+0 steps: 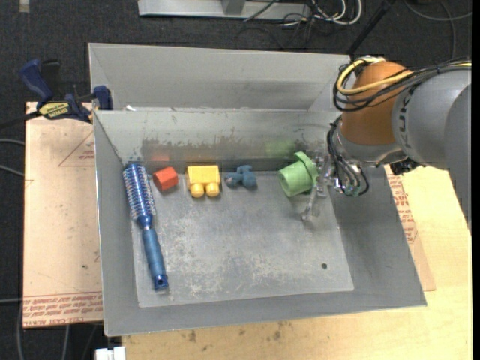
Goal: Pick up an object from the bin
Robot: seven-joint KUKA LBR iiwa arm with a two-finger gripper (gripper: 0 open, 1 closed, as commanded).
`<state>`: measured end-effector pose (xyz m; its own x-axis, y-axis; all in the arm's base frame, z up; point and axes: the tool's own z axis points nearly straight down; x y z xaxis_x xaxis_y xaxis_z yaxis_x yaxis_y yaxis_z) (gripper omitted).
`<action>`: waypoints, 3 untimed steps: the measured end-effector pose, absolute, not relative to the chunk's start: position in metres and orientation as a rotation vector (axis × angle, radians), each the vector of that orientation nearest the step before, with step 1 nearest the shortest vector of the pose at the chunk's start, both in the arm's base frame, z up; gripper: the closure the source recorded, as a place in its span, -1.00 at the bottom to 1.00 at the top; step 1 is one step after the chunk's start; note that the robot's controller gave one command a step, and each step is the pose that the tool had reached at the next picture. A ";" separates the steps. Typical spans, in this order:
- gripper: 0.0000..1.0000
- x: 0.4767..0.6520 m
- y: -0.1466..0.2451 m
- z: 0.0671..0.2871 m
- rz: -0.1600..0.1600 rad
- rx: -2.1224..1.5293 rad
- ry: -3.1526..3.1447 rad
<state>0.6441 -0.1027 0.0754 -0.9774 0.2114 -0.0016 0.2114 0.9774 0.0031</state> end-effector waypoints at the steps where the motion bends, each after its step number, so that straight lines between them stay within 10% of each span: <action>1: 1.00 0.646 -0.105 0.079 0.001 0.334 3.116; 2: 1.00 0.626 -0.085 0.198 -0.001 0.264 3.120; 3: 1.00 0.616 -0.093 0.235 -0.001 0.180 3.129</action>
Offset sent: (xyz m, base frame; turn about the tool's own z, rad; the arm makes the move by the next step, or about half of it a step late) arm 0.0000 0.0000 0.0000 0.0000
